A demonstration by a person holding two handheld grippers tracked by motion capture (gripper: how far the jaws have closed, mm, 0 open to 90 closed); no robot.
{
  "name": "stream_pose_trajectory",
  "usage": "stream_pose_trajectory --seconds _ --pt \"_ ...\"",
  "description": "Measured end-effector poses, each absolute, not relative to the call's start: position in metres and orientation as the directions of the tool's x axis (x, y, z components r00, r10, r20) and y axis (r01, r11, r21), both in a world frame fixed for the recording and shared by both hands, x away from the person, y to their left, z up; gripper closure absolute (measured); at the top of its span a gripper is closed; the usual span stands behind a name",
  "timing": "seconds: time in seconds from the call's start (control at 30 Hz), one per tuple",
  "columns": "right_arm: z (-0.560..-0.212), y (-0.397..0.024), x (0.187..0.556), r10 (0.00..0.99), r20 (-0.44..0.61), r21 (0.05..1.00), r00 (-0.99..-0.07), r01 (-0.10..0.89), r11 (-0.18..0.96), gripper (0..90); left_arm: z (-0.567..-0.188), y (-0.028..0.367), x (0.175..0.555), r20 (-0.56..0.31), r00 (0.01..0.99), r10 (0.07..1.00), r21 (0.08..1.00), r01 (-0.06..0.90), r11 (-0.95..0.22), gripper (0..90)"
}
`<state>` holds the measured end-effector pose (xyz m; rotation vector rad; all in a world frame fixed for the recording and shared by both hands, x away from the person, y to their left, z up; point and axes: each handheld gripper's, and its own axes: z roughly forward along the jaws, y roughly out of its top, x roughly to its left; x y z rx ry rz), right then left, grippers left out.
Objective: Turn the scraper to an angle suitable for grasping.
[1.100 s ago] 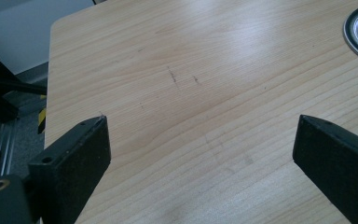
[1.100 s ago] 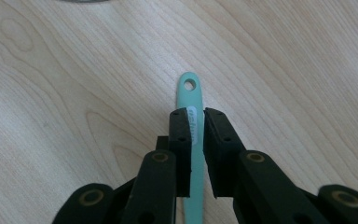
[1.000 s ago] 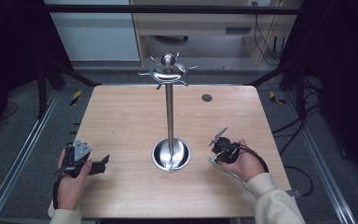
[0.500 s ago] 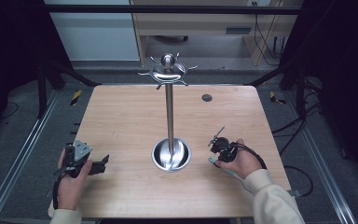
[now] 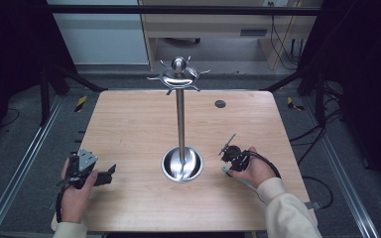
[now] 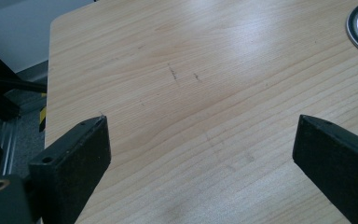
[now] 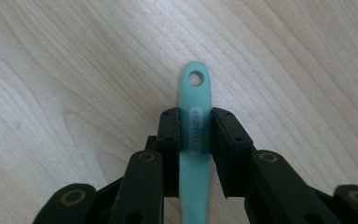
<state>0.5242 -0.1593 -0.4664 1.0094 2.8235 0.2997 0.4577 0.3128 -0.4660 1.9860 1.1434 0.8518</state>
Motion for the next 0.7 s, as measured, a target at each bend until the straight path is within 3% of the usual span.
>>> stream_pose_trajectory --seconds 0.37,0.7 --pt "-0.448 -0.168 0.522 0.649 -0.057 0.275 -0.759 0.612 0.741 74.6 -0.465 0.312 0.457 0.199 0.402 0.894 0.81 0.446 -0.382 4.0" --pt "-0.406 -0.175 0.518 0.673 -0.088 0.349 -0.734 0.61 0.711 74.6 -0.465 0.313 0.457 0.196 0.401 0.895 0.812 0.446 -0.377 3.9"
